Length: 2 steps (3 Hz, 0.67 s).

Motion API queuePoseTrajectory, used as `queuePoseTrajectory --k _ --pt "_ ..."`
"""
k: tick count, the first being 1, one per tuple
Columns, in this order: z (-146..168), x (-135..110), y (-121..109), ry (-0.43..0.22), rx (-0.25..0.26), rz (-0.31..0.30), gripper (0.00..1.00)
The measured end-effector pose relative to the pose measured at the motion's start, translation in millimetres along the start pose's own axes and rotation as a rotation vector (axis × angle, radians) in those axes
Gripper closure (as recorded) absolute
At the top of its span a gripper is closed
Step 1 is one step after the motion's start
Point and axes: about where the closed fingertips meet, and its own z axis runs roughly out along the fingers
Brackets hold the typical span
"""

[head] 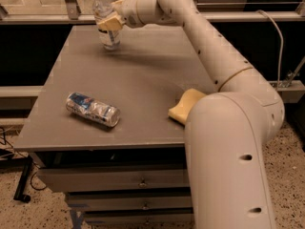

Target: Move blue plastic bottle near sponge

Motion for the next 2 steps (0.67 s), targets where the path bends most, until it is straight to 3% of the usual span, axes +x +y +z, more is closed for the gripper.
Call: queuePoseTrajectory --k 1,2 --pt "-41 -9 1 -0.029 -0.010 -0.003 1.00" --pt "-90 -15 4 -0.045 -0.008 0.001 1.00"
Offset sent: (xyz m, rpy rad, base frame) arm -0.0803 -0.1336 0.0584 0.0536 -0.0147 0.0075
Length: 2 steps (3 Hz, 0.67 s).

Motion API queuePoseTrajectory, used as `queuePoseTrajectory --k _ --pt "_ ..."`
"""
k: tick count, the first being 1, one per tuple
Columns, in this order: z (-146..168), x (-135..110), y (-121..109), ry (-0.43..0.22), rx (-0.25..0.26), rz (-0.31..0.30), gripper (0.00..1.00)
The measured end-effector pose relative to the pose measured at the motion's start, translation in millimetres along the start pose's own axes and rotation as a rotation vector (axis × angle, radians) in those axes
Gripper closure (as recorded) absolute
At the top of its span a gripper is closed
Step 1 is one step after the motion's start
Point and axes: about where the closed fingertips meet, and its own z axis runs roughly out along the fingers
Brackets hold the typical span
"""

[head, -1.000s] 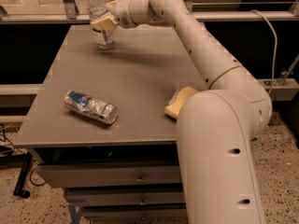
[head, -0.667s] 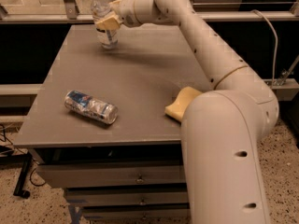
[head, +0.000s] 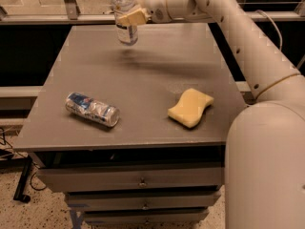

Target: Move blue plastic bottle near sponge

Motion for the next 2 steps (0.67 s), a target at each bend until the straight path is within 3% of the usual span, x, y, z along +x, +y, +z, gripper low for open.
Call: queuePoseTrajectory --k 1,2 --pt "-50 11 4 0.004 0.024 0.034 1.00" --pt "-100 41 3 0.044 0.080 0.083 1.00"
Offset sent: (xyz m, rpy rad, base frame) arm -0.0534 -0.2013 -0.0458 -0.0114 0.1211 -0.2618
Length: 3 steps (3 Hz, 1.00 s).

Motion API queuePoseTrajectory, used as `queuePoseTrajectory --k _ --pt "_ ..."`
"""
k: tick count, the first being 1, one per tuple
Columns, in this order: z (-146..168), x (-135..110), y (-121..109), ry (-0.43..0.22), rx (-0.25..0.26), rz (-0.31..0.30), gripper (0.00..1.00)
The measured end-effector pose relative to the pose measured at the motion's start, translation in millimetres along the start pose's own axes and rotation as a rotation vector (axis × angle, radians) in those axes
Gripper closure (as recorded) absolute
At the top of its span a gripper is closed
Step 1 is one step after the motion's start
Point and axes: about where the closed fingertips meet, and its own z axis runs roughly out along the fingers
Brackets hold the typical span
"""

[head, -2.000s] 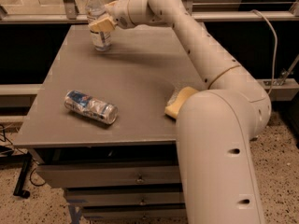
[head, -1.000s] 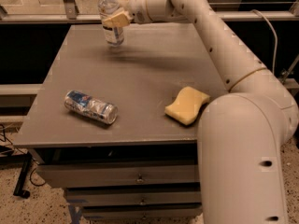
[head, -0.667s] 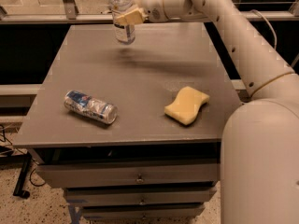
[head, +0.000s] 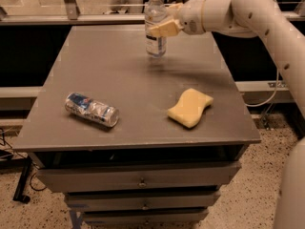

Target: Move blue plastic bottle near sponge

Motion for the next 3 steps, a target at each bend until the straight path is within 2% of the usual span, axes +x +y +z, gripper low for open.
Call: queuePoseTrajectory --k 1,2,3 --pt "-52 33 -8 0.062 0.070 0.043 1.00" --pt "-105 48 -5 0.118 0.136 0.067 1.00" --pt "-138 52 2 0.144 0.174 0.076 1.00"
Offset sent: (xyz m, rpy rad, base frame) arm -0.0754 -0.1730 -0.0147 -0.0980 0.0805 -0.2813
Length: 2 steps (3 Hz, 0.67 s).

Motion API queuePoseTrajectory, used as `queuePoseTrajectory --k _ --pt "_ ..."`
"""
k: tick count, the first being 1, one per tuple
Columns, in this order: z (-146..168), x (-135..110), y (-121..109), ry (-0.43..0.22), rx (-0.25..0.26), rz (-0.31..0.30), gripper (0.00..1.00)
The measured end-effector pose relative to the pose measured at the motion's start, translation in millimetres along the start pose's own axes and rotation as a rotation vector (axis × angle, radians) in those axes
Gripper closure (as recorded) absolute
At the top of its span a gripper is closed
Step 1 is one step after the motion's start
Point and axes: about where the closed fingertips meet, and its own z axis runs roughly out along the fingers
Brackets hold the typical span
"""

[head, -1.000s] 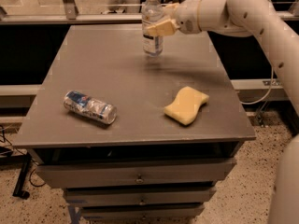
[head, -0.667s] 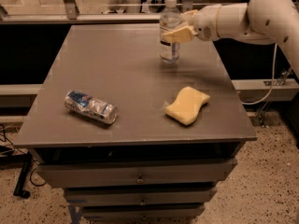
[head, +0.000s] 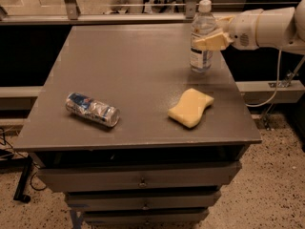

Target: Move blue plastic bottle near sponge

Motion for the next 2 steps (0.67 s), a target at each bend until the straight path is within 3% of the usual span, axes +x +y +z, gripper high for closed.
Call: queuePoseTrajectory --k 2 --pt "-23 14 39 -0.014 -0.024 0.018 1.00"
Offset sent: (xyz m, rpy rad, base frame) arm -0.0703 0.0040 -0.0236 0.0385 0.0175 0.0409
